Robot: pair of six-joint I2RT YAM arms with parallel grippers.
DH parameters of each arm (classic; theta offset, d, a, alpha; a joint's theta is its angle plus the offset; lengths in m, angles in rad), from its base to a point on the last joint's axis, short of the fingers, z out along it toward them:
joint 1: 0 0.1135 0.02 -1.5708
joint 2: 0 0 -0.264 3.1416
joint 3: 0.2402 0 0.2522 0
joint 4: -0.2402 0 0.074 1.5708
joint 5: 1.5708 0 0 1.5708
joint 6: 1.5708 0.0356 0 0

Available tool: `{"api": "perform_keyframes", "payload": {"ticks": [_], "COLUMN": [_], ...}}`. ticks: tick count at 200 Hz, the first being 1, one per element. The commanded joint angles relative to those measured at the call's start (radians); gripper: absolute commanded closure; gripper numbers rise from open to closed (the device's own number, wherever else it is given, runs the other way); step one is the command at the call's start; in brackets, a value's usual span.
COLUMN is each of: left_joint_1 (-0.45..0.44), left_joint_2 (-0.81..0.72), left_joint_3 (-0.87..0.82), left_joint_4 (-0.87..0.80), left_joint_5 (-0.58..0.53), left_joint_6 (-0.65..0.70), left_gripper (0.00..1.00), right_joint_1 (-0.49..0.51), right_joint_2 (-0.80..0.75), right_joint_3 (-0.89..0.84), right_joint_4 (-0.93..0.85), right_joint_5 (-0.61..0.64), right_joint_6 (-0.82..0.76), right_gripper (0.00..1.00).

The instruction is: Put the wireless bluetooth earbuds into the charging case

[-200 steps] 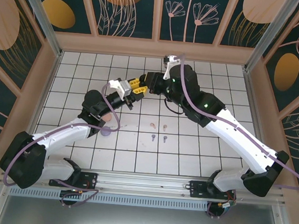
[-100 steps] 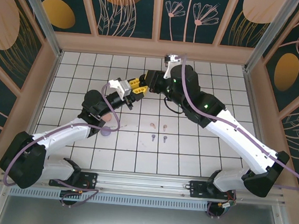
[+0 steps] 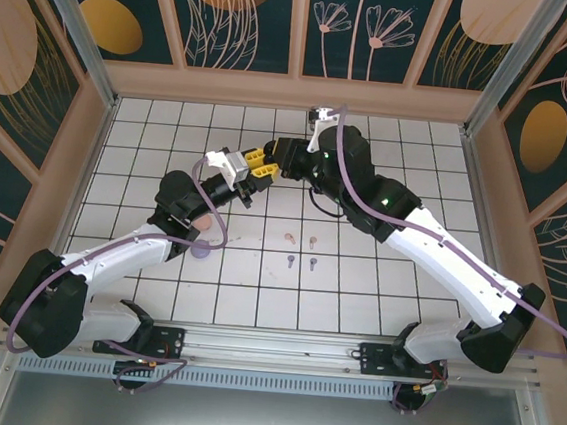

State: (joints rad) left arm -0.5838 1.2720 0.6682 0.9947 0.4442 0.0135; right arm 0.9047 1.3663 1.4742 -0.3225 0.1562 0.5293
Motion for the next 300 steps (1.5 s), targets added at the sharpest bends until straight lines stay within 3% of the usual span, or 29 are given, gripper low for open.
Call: {"api": "perform_keyframes", "payload": {"ticks": [1, 174, 212, 300], "left_joint_1": [-0.005, -0.005, -0.004, -0.005], "left_joint_2": [-0.017, -0.01, -0.012, -0.016], "left_joint_3": [0.031, 0.048, 0.048, 0.05], "left_joint_4": [0.057, 0.055, 0.056, 0.055], "left_joint_5": [0.021, 0.002, 0.004, 0.013], "left_joint_6": [-0.015, -0.014, -0.015, -0.016], "left_gripper": [1.0, 1.0, 1.0, 1.0], "right_joint_1": [-0.004, 0.066, 0.049, 0.011], "right_joint_2": [0.016, 0.04, 0.038, 0.016], "right_joint_3": [-0.016, -0.044, -0.042, -0.08], "right_joint_4": [0.028, -0.034, -0.066, -0.026], "right_joint_5": [-0.013, -0.012, 0.053, -0.017], "right_joint_6": [0.001, -0.074, -0.03, 0.006], "right_gripper": [0.82, 0.83, 0.83, 0.81]}}
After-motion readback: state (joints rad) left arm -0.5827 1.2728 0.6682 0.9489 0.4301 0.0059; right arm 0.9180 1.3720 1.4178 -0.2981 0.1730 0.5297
